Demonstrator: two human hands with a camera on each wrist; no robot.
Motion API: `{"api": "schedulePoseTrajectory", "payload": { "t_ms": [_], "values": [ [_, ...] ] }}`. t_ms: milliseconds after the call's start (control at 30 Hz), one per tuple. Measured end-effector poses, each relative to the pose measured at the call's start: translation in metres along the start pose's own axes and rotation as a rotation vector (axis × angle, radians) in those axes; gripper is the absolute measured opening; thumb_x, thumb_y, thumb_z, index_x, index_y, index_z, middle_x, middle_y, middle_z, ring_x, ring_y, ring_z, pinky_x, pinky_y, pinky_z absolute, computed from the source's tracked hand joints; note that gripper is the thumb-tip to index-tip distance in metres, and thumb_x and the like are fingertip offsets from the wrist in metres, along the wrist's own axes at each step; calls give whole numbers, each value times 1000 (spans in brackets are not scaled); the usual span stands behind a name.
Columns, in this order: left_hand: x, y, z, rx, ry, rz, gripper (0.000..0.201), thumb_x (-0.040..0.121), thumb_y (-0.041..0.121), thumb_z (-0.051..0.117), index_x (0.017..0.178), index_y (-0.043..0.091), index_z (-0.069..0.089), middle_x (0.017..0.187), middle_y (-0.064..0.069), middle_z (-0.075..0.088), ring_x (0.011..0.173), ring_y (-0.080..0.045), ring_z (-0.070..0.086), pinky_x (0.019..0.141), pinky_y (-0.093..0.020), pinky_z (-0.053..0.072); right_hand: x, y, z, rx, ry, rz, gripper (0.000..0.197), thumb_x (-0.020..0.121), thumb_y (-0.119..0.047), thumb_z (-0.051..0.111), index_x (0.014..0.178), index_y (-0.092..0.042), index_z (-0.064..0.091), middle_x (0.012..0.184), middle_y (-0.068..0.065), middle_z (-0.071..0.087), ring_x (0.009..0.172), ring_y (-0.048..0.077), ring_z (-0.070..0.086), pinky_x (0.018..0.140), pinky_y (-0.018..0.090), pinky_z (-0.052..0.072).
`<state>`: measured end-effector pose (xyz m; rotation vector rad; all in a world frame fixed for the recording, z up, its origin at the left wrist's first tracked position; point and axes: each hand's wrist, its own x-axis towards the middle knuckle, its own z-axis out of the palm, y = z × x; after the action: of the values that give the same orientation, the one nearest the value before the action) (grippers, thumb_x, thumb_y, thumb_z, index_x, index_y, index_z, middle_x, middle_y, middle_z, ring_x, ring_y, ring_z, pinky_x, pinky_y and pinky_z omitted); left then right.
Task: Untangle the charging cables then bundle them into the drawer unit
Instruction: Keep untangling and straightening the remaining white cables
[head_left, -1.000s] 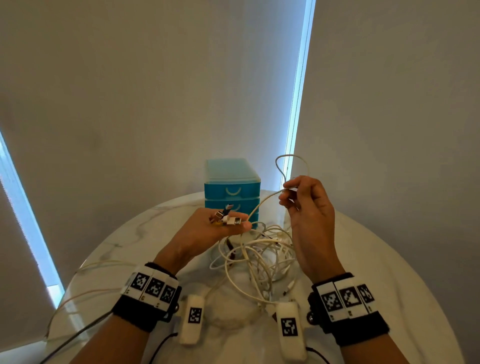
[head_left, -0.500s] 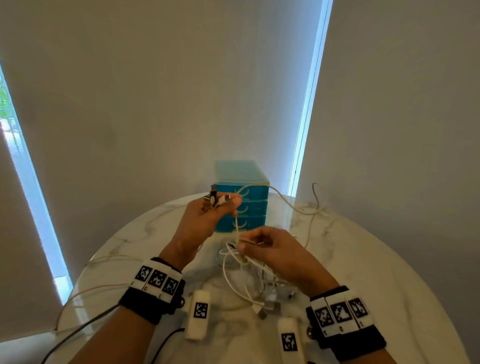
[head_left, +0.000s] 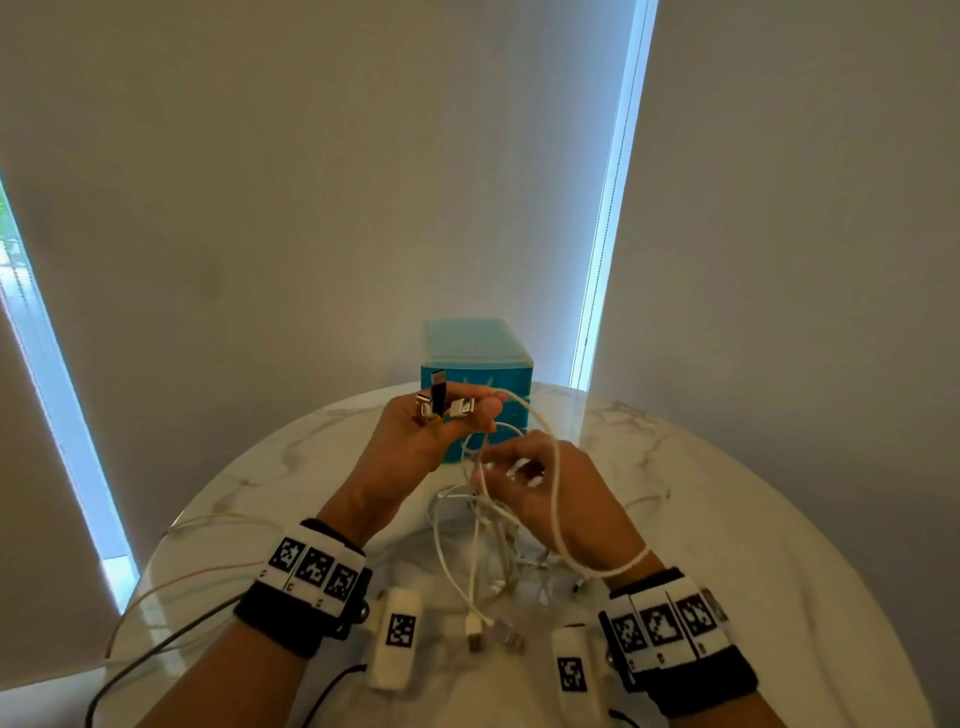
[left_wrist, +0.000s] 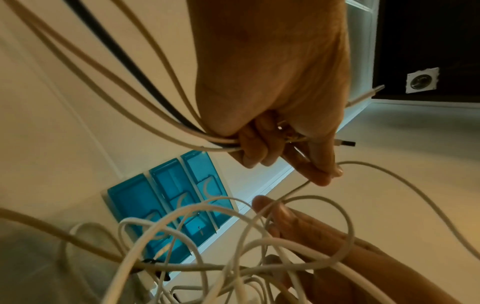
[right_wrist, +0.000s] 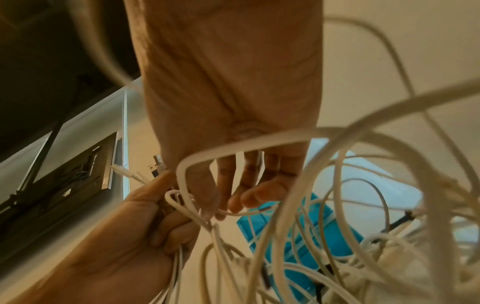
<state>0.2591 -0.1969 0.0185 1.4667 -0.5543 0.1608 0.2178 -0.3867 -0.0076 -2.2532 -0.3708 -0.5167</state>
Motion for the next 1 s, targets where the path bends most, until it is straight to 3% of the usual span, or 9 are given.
{"api": "schedulePoseTrajectory", "payload": {
  "t_ms": [167, 200, 267, 333, 400, 500, 767, 867, 1000],
  "values": [
    [-1, 4, 1, -9, 12, 20, 34, 98, 13, 74, 132, 15, 74, 92, 9, 76, 59, 7, 63, 52, -18, 51, 6, -1, -8, 209, 287, 28, 10, 98, -38, 78, 103, -30, 78, 98, -12, 78, 88, 5, 74, 77, 17, 60],
    [0, 3, 2, 9, -3, -6, 38, 97, 12, 77, 135, 19, 72, 98, 8, 76, 63, 6, 66, 57, -30, 54, 8, -1, -13, 297, 359, 33, 11, 99, -36, 77, 105, -27, 79, 96, -9, 81, 87, 8, 77, 77, 22, 63],
    [2, 0, 2, 98, -73, -82, 44, 93, 18, 82, 134, 26, 72, 106, 5, 80, 78, 3, 74, 64, -18, 59, 9, 0, -20, 456, 366, 68, 15, 100, -30, 76, 110, -20, 80, 96, -1, 83, 88, 17, 80, 81, 39, 68],
    [4, -10, 0, 213, -217, -130, 42, 87, 28, 87, 128, 31, 76, 110, 7, 83, 99, -3, 78, 87, -19, 61, 8, -1, -20, 541, 338, 99, 17, 101, -25, 75, 114, -16, 80, 99, 3, 83, 90, 24, 80, 83, 50, 67],
    [3, -16, 2, 305, -316, -157, 40, 86, 35, 88, 125, 36, 79, 118, 14, 81, 112, -3, 74, 102, -27, 58, 6, -2, -19, 614, 417, 103, 15, 101, -22, 75, 114, -17, 80, 92, -2, 81, 80, 20, 76, 73, 41, 65],
    [4, -16, 2, 258, -280, -149, 34, 92, 33, 85, 126, 35, 79, 118, 16, 80, 112, 0, 73, 97, -23, 59, 7, -3, -25, 842, 499, 178, 14, 101, -21, 73, 113, -19, 79, 82, -4, 72, 71, 12, 63, 65, 27, 55],
    [12, -26, -17, 217, -11, -173, 17, 93, 39, 83, 103, 25, 85, 95, 11, 83, 86, 5, 74, 74, -11, 49, 4, -7, -49, 1064, 311, 279, 25, 104, -12, 56, 96, -5, 79, 85, 7, 63, 73, 16, 54, 64, 32, 41],
    [13, -29, -18, 228, 25, -172, 18, 95, 40, 81, 101, 24, 85, 89, 11, 81, 75, 9, 70, 68, -11, 45, 1, -9, -45, 773, 154, 276, 23, 106, -16, 60, 109, -6, 80, 77, 7, 65, 66, 17, 52, 61, 30, 43],
    [15, -35, -22, 283, 78, -183, 10, 96, 36, 81, 100, 27, 85, 89, 15, 82, 78, 8, 72, 68, -11, 48, -7, -11, -58, 997, -133, 217, 35, 96, 0, 58, 126, -2, 74, 92, 18, 69, 68, 23, 59, 63, 29, 52]
  ]
}}
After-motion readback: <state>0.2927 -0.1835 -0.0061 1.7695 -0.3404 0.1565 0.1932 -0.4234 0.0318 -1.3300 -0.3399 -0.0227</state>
